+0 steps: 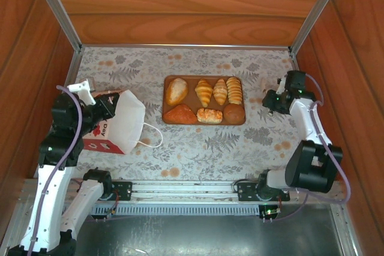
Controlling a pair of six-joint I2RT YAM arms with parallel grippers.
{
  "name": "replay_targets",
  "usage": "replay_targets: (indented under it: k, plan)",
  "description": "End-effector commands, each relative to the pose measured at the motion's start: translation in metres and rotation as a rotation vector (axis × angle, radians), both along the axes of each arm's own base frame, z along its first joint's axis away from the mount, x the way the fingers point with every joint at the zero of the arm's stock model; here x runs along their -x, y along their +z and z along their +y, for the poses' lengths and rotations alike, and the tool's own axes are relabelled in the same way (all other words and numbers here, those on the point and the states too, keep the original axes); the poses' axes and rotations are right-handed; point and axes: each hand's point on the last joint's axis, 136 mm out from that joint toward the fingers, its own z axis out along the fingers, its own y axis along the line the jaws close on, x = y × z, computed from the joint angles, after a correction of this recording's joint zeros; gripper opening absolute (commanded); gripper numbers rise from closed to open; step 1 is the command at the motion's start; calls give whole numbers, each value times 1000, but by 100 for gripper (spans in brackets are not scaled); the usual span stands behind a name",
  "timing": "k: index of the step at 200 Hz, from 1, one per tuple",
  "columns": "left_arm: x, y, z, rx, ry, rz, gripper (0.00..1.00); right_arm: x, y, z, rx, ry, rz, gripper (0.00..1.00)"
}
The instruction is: Take the fake bread out of the paper bag
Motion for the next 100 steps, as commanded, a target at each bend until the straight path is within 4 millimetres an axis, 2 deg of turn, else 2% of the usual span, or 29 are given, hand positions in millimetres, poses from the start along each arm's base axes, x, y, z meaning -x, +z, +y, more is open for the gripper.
replay_targets:
  k: [1,62,67,69,73,100]
  plan:
    - [3,17,-4,26,-20,-38,0,-17,-4,2,-32,4,-19,51]
    - [3,21,-3,25,-15,-47,0,-31,-44,-8,17,49,122,58]
    - [3,20,-3,25,-15,-46,0,-31,-42,-9,22,51,125,58]
    - [3,20,-3,25,-13,-46,0,-31,-51,-9,20,51,151,58]
    - [3,20,-4,25,-16,-45,0,-31,-55,-11,25,51,166,59]
    - [2,19,-4,22,-15,-40,0,-31,-69,-16,54,61,221,63]
